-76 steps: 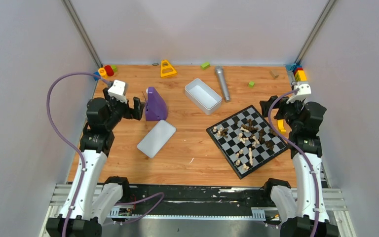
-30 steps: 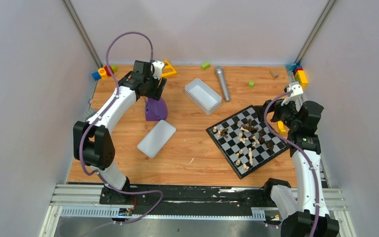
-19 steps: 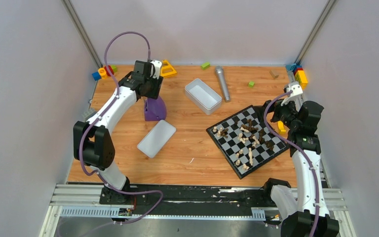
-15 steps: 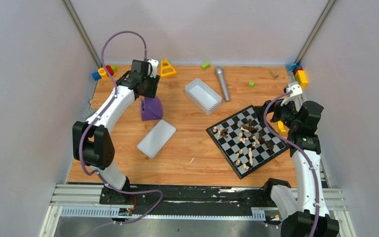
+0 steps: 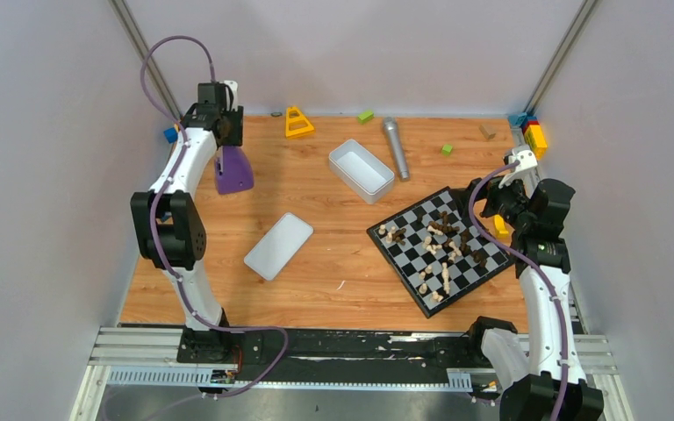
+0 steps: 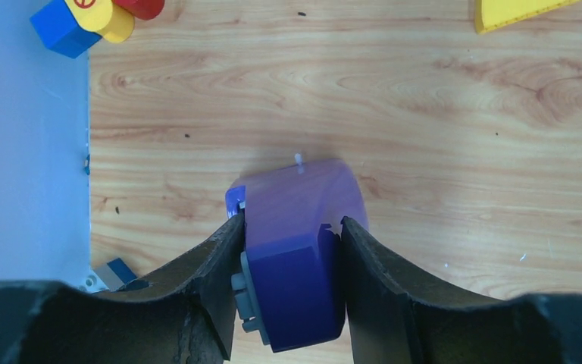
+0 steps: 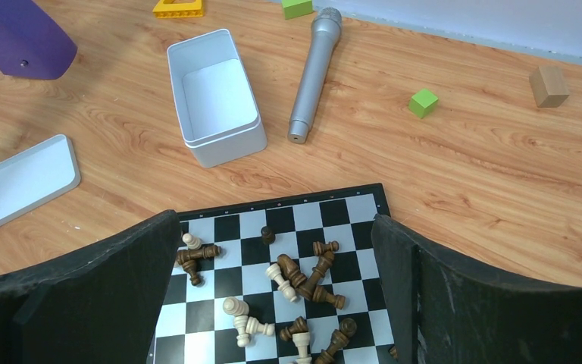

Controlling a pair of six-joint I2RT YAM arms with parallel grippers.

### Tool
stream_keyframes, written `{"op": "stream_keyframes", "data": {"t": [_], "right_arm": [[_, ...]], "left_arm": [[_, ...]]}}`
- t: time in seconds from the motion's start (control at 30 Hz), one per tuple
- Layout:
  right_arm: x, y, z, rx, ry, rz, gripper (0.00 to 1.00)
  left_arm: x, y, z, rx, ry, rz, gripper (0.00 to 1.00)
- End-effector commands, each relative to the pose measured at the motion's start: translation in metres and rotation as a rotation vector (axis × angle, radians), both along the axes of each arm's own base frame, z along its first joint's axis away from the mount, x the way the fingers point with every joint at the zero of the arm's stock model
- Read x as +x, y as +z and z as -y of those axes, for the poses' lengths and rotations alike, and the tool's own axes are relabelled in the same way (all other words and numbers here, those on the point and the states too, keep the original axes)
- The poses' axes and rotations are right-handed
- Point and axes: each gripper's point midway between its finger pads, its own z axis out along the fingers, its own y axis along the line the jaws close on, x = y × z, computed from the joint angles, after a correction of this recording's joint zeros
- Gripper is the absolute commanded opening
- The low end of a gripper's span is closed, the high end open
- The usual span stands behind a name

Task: Set up the chess pieces on the board
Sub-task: Move the distractor to the center of the board.

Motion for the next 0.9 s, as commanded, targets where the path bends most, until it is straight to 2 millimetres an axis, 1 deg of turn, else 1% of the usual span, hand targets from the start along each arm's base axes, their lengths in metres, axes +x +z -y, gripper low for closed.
{"op": "stream_keyframes", "data": {"t": [0.0,0.03,0.07,0.1,0.13,0.17,0.2,0.23,0.27,0.3,0.33,0.37,0.4,0.43,0.47,0.5,0.53,0.57,0.6,0.63,0.67,0.7,0.73,0.77,0.8,0.83,0.87], "right_arm": [[-0.001,0.003,-0.004,-0.015,0.027,0.024,1.0],[-0.001,0.003,-0.004,-0.015,0.027,0.024,1.0],[-0.001,0.004,-0.004,-0.015,0.029,0.025,1.0],[-0.001,0.004,-0.004,-0.016,0.031,0.025,1.0],[-0.001,0.004,-0.005,-0.015,0.033,0.025,1.0],[-0.001,0.004,-0.006,-0.015,0.036,0.025,1.0],[-0.001,0.003,-0.006,-0.013,0.039,0.022,1.0],[-0.001,0.003,-0.006,-0.014,0.039,0.022,1.0],[-0.001,0.003,-0.007,-0.014,0.042,0.022,1.0],[-0.001,0.003,-0.007,-0.016,0.042,0.022,1.0],[-0.002,0.003,-0.007,-0.017,0.043,0.023,1.0],[-0.001,0.003,-0.007,-0.017,0.043,0.023,1.0],[-0.002,0.003,-0.007,-0.017,0.046,0.022,1.0],[-0.002,0.002,-0.008,-0.017,0.049,0.021,1.0],[-0.002,0.003,-0.008,-0.017,0.052,0.022,1.0],[-0.002,0.002,-0.009,-0.016,0.059,0.02,1.0],[-0.003,0.002,-0.01,-0.016,0.066,0.019,1.0],[-0.003,0.002,-0.011,-0.016,0.072,0.019,1.0],[-0.003,0.001,-0.012,-0.015,0.076,0.017,1.0],[-0.003,0.001,-0.013,-0.013,0.082,0.014,1.0],[-0.004,0.0,-0.014,-0.012,0.088,0.014,1.0],[-0.004,0.0,-0.015,-0.011,0.094,0.013,1.0],[-0.005,0.0,-0.015,-0.01,0.098,0.012,1.0],[-0.005,0.0,-0.015,-0.012,0.097,0.014,1.0],[-0.005,-0.001,-0.015,-0.013,0.098,0.014,1.0],[-0.006,0.0,-0.016,-0.014,0.1,0.017,1.0],[-0.006,0.0,-0.016,-0.016,0.101,0.018,1.0]], "left_arm": [[0.012,0.021,0.001,-0.074,0.016,0.065,0.66],[0.009,0.03,-0.002,-0.09,0.026,0.091,0.72],[0.004,0.025,-0.002,-0.098,0.024,0.082,0.88],[0.0,0.041,-0.002,-0.101,0.022,0.124,0.94],[-0.007,0.038,-0.003,-0.097,0.021,0.119,0.98],[-0.013,0.057,-0.004,-0.087,0.014,0.167,0.99],[-0.025,0.067,-0.005,-0.08,0.012,0.187,1.0],[-0.031,0.074,-0.005,-0.07,0.003,0.205,1.0],[-0.046,0.084,-0.004,-0.069,-0.013,0.226,1.0],[-0.053,0.089,0.001,-0.071,-0.047,0.239,1.0],[-0.07,0.094,0.002,-0.058,-0.074,0.252,1.0],[-0.079,0.093,0.008,-0.067,-0.112,0.248,1.0],[-0.097,0.093,0.01,-0.053,-0.142,0.25,1.0],[-0.107,0.087,0.016,-0.065,-0.183,0.231,1.0],[-0.123,0.081,0.019,-0.054,-0.221,0.218,1.0],[-0.133,0.072,0.025,-0.069,-0.264,0.187,1.0],[-0.147,0.058,0.031,-0.057,-0.31,0.156,1.0],[-0.16,0.035,0.038,-0.07,-0.353,0.097,0.99],[-0.167,0.028,0.047,-0.045,-0.416,0.083,0.98],[-0.177,0.006,0.052,-0.04,-0.449,0.028,0.96],[-0.183,-0.006,0.061,-0.013,-0.508,0.0,0.95],[-0.191,-0.025,0.064,0.0,-0.532,-0.047,0.92],[-0.194,-0.035,0.073,0.023,-0.584,-0.071,0.91],[-0.199,-0.051,0.073,0.04,-0.595,-0.11,0.89],[-0.201,-0.062,0.08,0.055,-0.631,-0.134,0.88],[-0.203,-0.073,0.081,0.064,-0.638,-0.16,0.86],[-0.202,-0.083,0.085,0.071,-0.652,-0.183,0.85]]}}
